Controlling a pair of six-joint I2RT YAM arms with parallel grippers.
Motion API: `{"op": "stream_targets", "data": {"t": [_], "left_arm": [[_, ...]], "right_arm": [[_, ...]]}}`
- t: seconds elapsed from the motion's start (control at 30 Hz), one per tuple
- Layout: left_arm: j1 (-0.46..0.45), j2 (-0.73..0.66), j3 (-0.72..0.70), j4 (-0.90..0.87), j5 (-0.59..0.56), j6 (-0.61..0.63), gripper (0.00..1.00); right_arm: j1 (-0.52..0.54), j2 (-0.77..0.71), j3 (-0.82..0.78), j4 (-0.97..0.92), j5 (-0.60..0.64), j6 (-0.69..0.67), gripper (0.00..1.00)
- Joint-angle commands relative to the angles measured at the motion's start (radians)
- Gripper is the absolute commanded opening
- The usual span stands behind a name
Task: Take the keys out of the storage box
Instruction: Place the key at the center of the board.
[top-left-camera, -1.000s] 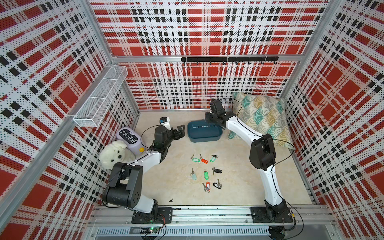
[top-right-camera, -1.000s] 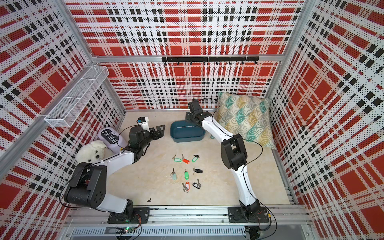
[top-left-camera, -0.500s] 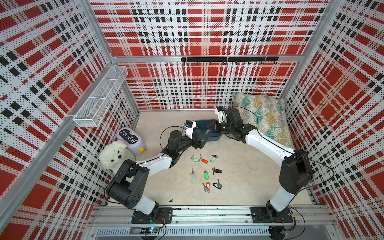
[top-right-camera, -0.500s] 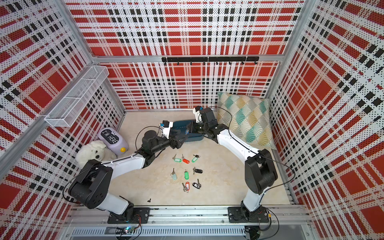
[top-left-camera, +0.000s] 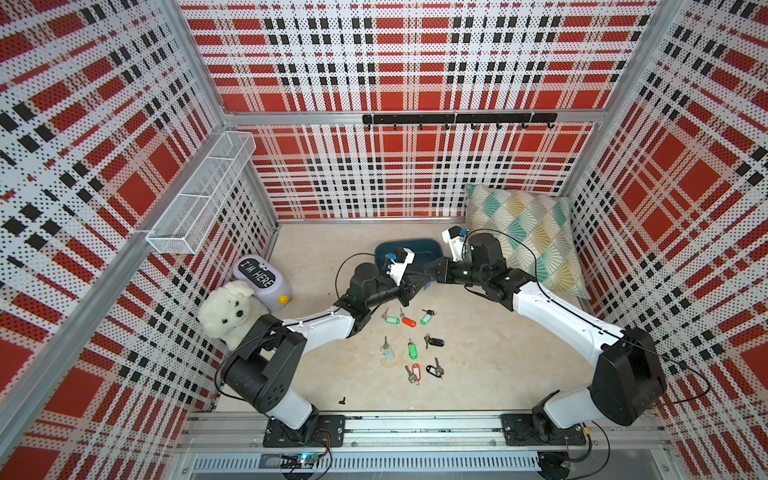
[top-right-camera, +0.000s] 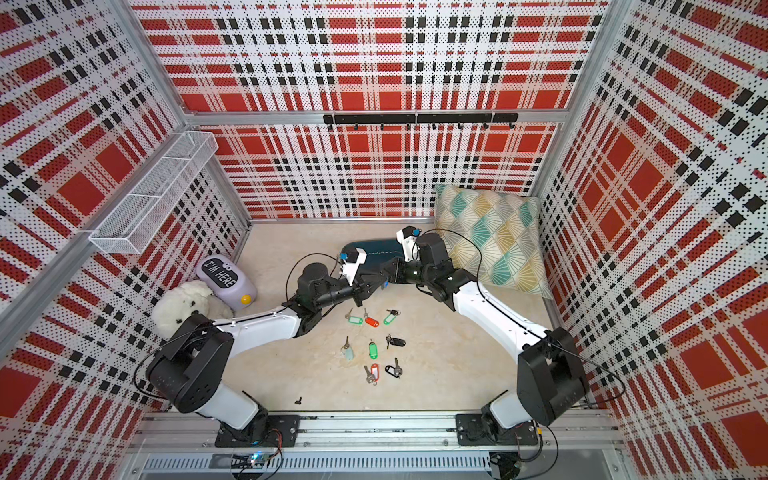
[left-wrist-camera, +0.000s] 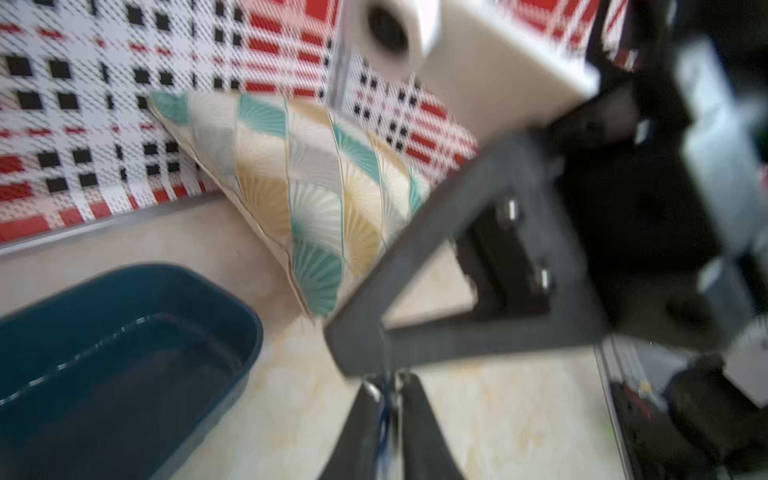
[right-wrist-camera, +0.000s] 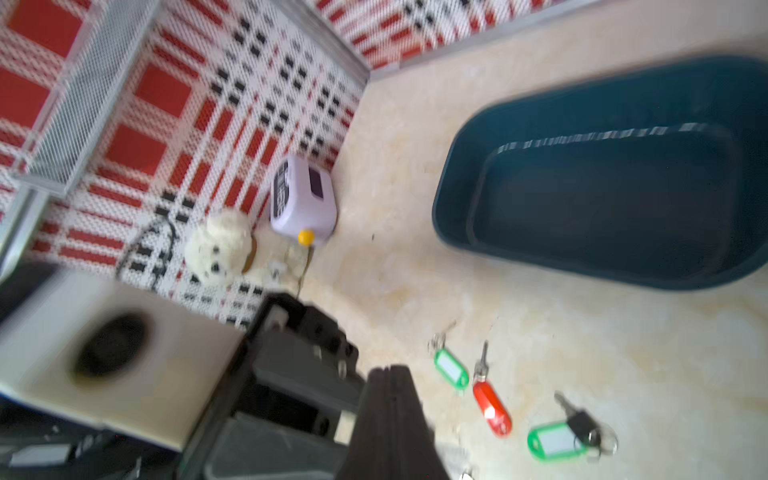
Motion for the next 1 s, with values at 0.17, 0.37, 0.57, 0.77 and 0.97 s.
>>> {"op": "stream_targets", "data": {"t": [0.17,0.37,0.57,0.77,0.97], "left_arm": [[-0.058,-0.017,0.014,0.033,-0.001,0.002,0.00],[-0.072,-0.104,-0.080,0.020,-0.097,-0.083,0.00],[-0.197,-0.307,-0.309,-0.185,-0.450,-0.323,0.00],[-0.615,-0.566,-0.407,-0.572,-0.909,-0.580,0.00],[-0.976,-0.777,-0.536,-0.726,-1.258,-0.925,0.00]], "right_arm": [[0.011,-0.082,-0.034,-0.009,0.041,0.000,0.00],[0.008,-0.143,-0.056,-0.057,0.142,-0.033,0.62],[-0.001,-0.319,-0.146,-0.095,0.461,-0.093,1.00],[-0.003,-0.421,-0.234,-0.097,0.710,-0.150,1.00],[-0.005,-0.423,-0.270,-0.074,0.685,-0.151,1.00]]}}
